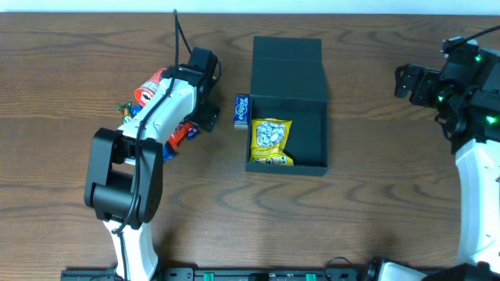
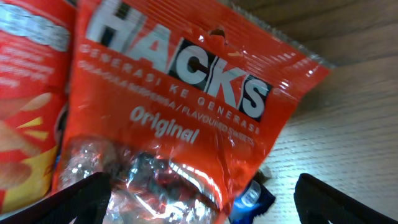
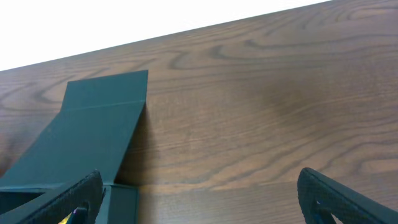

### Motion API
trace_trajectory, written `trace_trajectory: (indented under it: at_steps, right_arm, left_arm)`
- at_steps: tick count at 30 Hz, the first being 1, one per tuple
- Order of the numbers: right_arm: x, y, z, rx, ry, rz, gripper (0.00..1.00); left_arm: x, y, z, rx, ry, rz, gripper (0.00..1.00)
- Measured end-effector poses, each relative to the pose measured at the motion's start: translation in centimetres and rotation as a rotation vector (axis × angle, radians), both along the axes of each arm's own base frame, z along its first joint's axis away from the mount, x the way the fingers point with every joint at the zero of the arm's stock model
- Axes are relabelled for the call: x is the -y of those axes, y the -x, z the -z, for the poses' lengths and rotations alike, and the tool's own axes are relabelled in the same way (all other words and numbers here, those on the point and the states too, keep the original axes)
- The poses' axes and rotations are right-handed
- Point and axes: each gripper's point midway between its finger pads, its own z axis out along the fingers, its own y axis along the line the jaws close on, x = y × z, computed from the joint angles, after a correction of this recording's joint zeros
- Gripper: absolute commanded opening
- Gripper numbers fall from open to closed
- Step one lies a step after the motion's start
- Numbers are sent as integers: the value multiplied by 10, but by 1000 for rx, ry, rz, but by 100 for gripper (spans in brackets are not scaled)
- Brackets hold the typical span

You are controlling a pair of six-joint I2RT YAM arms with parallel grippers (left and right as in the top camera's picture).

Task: Pack container
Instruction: 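Return the left gripper to the pile and grasp the red Hacks bag, then carry the red Hacks bag over the green box with the left gripper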

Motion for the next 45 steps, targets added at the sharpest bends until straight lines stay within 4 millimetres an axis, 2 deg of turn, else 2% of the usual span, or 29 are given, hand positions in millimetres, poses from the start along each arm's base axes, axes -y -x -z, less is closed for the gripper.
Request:
trace_trajectory:
  at_steps: [6,9,15,18,22,29,36,38,41,45]
  right_arm:
    - [0,0,0,0,0,0,99]
    - [0,0,0,0,0,0,99]
    - [0,0,0,0,0,0,99]
    - [0,0,0,0,0,0,99]
    - [0,0,0,1,0,1,99]
    - [0,-1,-1,5,1,1,99]
    - [0,-1,-1,6,1,0,99]
    - [0,-1,-1,7,2,1,99]
    - [0,-1,-1,7,2,0,99]
    - [0,-1,-1,7,1,0,99]
  left_arm:
    - [-3,-7,2,22,-30,15,95]
    - [-6,-9,8,21,-48,15,100]
    - [-13,-9,20,3,-99,16,70]
    - [-15,-10,19,6,-114,18,57]
    - [-19,-12,17,17,-136,14,36]
    - [-25,-14,13,26,-171,10,12]
    - [-31,-20,4,68,-201,-58,10]
    - [-29,-21,1,75,-194,-66,6]
    - [-14,-28,-9,95,-158,-61,6]
    - [17,-38,-32,135,-109,-37,6]
